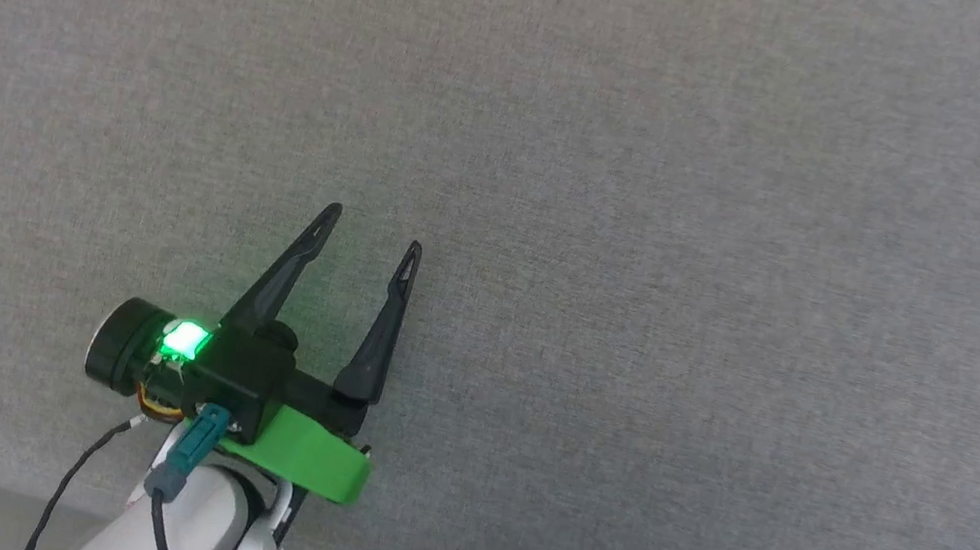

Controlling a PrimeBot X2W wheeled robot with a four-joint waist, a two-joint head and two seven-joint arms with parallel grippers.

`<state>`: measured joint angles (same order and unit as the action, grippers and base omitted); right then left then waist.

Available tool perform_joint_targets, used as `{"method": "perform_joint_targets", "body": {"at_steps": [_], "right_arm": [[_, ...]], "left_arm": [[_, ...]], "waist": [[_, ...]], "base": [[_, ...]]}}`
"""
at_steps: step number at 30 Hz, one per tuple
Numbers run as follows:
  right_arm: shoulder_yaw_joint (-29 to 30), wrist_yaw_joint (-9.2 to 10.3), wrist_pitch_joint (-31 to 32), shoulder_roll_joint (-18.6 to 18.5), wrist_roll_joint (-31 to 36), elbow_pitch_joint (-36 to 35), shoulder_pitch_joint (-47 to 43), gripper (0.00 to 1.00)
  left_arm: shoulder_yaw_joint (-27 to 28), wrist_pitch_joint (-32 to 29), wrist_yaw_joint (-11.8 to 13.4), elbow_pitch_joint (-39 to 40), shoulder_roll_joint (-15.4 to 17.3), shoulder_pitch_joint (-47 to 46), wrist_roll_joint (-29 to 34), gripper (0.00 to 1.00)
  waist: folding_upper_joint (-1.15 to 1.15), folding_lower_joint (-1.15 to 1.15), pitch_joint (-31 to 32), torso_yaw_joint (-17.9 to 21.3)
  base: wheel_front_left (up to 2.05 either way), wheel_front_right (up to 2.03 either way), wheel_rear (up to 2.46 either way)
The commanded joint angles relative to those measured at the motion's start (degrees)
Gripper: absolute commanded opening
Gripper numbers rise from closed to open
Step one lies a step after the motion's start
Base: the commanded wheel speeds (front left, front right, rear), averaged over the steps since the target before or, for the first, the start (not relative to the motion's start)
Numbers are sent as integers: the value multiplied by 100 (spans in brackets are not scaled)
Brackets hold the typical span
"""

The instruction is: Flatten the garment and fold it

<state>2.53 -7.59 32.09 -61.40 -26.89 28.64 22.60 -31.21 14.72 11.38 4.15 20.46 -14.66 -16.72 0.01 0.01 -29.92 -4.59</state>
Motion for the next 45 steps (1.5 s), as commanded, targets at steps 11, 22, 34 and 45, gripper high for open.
{"method": "perform_joint_targets", "body": {"at_steps": [11, 22, 34, 45], "right_arm": [[448, 10, -707, -65, 719, 652, 105, 100], [-231, 10, -1192, 92, 699, 434, 491, 100], [-1290, 10, -2841, 1023, -242, -759, 1177, 100], [-673, 10, -4255, 2689, 382, -1918, -374, 100]], "left_arm": [[83, 28, -169, 8, -75, -149, 134, 100], [160, 28, -235, -351, -175, 126, 126, 100], [416, -99, -88, -520, 26, 373, -54, 100], [527, -414, 125, -266, 285, 670, -102, 100]], "waist": [[-1, -1, -351, -248], [-1, -1, 698, -107], [-1, -1, 2019, 28], [-1, -1, 2362, 38]], "base": [[0, 0, 0], [0, 0, 0], [0, 0, 0], [0, 0, 0]]}}
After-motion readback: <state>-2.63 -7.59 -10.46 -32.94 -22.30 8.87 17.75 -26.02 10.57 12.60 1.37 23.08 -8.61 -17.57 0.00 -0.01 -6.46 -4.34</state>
